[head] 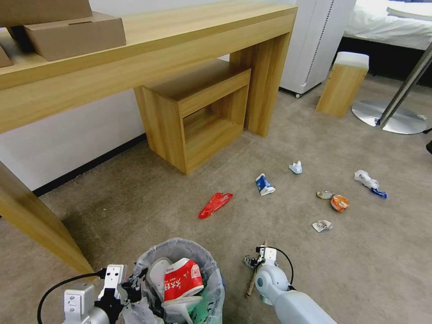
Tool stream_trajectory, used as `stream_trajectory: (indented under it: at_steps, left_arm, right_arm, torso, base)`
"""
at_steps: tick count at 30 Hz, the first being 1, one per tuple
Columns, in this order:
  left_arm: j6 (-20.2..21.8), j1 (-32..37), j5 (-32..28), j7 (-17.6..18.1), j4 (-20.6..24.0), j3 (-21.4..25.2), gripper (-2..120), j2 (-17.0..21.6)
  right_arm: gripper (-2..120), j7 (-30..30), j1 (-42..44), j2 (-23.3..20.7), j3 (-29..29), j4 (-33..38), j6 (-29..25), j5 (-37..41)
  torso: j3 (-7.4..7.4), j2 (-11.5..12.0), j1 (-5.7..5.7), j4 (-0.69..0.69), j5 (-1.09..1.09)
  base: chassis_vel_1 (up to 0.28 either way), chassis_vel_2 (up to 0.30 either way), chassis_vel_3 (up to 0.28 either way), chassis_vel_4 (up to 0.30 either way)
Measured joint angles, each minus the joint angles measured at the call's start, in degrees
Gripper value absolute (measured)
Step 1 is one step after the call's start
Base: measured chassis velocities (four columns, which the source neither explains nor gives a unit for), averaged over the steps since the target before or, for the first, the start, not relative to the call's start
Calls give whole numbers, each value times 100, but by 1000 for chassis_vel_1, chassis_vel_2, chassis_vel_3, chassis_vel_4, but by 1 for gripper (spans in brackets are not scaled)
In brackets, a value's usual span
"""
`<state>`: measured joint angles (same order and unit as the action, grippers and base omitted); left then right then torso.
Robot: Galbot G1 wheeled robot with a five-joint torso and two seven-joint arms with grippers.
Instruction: Pick up the trash bin and place the garbage on the floor into it.
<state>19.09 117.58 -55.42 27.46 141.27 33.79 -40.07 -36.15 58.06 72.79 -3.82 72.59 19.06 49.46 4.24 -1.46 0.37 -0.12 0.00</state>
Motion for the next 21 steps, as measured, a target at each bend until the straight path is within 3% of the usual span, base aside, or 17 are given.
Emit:
stream_trajectory:
  at_steps: [5, 7, 11, 21]
  left_arm:
    - [0, 25, 93, -16, -3, -51, 0, -17]
    - [-1, 29, 117, -24, -9, -63, 0, -22]
    - [-5, 39, 139, -26, -14, -70, 0, -22]
    - [-31, 107, 359, -60, -24, -186, 0, -121]
  right_arm:
    - [69, 17, 8, -55, -16, 63, -18, -12]
    - [58, 12, -9, -94, -32, 86, -19, 9]
    - [47, 15, -27, -115, -55, 97, -28, 31]
    - [7, -53, -51, -226, -100, 278, -53, 203]
  torso:
    - [1, 1, 0, 0, 1]
    - [1, 0, 0, 0, 0]
    - [1, 1, 0, 0, 2]
    - [1, 2, 0, 0, 2]
  base:
    - [0, 0, 0, 0]
    - [0, 0, 0, 0]
    - [0, 0, 0, 0]
    - [0, 0, 0, 0]
